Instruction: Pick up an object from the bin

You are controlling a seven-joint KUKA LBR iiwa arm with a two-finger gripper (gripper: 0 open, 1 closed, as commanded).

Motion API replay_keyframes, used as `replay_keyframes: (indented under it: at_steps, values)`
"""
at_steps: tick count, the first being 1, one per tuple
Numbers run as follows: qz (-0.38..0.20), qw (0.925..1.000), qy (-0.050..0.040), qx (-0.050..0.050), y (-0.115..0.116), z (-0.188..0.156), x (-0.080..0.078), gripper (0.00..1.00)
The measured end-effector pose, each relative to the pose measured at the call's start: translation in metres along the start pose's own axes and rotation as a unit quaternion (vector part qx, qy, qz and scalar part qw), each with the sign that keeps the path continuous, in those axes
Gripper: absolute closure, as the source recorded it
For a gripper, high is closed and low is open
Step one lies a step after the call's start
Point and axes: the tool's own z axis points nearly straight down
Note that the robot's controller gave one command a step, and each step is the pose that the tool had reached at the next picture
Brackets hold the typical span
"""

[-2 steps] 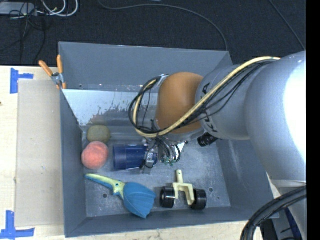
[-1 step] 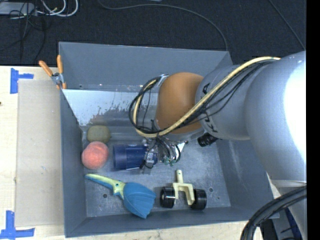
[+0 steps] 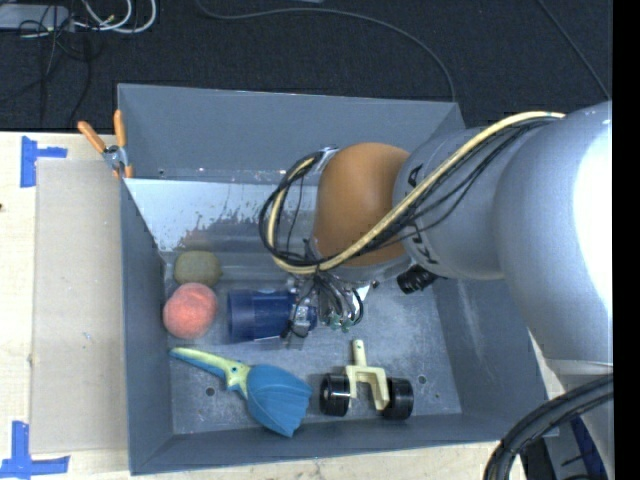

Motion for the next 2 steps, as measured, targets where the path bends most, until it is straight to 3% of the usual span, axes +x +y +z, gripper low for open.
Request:
replay_keyframes:
  at_steps: [1, 2]
  values:
    - [0.000, 1.0000, 0.0030, 0.001, -0.001, -0.022, 0.002, 1.00]
    - [0.000, 1.0000, -0.0007, 0.000, 0.000, -0.045, 0.000, 1.00]
